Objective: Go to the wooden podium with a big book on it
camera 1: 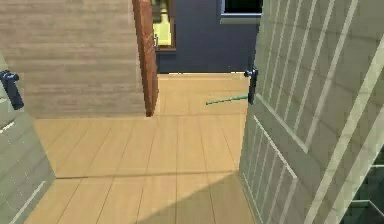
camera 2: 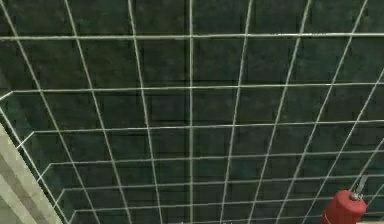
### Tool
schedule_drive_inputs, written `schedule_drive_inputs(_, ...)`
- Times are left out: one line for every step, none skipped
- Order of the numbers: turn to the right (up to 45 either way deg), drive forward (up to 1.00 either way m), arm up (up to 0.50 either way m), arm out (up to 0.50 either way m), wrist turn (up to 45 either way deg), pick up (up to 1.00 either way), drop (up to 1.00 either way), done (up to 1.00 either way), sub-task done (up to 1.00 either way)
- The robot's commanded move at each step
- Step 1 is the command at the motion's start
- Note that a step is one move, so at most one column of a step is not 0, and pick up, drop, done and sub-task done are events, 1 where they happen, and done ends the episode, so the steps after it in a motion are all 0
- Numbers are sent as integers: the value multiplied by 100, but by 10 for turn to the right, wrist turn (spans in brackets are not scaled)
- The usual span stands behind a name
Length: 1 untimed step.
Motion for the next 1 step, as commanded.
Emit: schedule_drive_inputs(-30,0,0,0,0,0,0,0,0)
